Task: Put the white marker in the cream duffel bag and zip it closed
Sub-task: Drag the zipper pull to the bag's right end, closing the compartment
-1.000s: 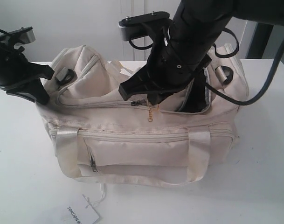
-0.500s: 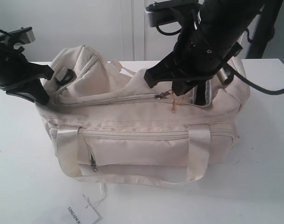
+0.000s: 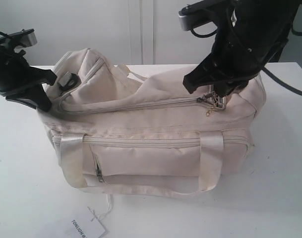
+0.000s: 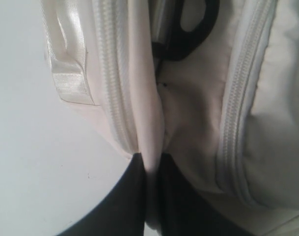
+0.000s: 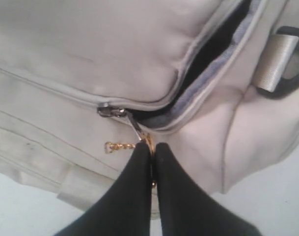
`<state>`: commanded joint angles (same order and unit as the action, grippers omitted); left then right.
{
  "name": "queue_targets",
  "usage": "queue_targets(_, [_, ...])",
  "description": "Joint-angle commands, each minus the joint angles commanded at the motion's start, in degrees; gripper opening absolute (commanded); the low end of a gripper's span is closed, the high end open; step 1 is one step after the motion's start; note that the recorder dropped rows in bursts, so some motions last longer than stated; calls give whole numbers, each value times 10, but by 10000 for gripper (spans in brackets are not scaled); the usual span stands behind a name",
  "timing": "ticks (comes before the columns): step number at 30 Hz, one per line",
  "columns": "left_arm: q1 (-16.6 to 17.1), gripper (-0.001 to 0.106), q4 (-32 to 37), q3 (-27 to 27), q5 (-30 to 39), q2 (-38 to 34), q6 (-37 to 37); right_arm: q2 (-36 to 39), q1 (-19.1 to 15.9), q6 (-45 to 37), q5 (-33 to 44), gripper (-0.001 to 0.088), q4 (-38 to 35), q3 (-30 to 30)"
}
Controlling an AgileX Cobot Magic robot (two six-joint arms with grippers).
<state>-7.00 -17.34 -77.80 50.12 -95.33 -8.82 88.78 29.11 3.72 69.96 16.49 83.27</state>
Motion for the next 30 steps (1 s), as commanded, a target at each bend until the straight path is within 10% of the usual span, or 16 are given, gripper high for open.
queue_targets(30, [0,2,-2,0,0,0,3,0,-39,55,-35,0,12,0])
